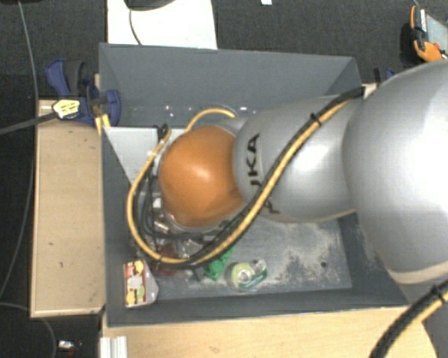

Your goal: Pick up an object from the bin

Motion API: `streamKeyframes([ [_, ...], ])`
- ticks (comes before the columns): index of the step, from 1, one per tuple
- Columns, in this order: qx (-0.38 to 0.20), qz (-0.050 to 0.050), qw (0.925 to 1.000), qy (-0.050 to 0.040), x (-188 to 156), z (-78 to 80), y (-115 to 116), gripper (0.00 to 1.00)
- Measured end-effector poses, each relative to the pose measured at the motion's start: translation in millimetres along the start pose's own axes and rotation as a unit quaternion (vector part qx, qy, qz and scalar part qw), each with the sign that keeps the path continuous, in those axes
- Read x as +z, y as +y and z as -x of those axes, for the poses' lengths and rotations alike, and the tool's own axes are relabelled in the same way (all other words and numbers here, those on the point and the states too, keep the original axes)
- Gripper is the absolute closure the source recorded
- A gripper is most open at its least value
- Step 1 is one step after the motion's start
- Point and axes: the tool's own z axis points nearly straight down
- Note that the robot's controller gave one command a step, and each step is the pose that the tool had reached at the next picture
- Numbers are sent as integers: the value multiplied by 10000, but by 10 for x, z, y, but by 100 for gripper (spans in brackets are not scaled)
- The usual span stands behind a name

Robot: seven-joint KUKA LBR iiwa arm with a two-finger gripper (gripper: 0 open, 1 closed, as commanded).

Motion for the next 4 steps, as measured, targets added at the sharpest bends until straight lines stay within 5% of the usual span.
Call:
streamKeyframes([
  [2, 33, 1, 10000, -12, -609, 7, 5, 100],
  [4, 68, -10, 10000, -42, -872, 16, 1, 100],
])
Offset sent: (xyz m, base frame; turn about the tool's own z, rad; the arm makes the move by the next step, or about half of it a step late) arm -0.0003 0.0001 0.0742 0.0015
